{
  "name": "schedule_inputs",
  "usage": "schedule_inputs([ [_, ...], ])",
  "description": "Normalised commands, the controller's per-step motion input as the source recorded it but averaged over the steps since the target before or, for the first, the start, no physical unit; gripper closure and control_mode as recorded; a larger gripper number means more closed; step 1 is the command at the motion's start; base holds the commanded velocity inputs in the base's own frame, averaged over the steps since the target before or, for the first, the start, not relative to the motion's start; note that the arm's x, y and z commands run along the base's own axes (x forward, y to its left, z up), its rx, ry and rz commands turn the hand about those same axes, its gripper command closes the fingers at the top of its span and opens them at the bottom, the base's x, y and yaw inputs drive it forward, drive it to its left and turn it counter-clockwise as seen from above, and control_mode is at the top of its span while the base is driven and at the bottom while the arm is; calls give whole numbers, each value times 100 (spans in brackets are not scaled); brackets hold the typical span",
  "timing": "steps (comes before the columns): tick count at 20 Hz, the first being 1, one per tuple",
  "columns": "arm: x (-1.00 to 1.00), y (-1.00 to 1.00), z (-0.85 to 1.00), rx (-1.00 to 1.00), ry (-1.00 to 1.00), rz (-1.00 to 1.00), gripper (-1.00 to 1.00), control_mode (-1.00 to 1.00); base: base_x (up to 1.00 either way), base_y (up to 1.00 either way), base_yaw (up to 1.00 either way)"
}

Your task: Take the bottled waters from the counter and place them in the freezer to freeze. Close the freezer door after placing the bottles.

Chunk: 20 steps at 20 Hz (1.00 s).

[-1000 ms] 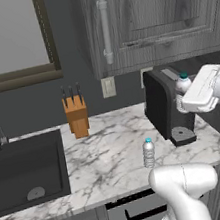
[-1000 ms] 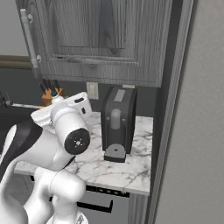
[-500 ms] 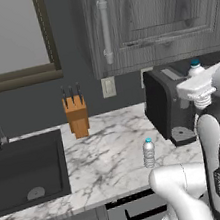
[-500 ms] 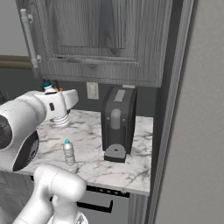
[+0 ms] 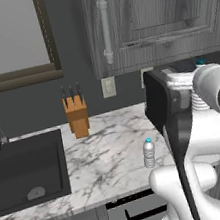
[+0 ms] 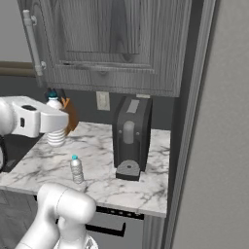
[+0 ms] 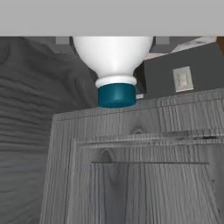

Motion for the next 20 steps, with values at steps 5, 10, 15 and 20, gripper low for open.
schedule_inputs([
  [5, -4, 0, 0, 16, 2, -22, 100, -100, 0, 0, 0],
  [10, -22, 0, -3, -6, 0, 13, 100, -100, 0, 0, 0],
  [15, -24, -16, 0, -4, 0, 40, 100, -100, 0, 0, 0],
  [20, -8, -5, 0, 0, 2, 31, 100, -100, 0, 0, 0],
])
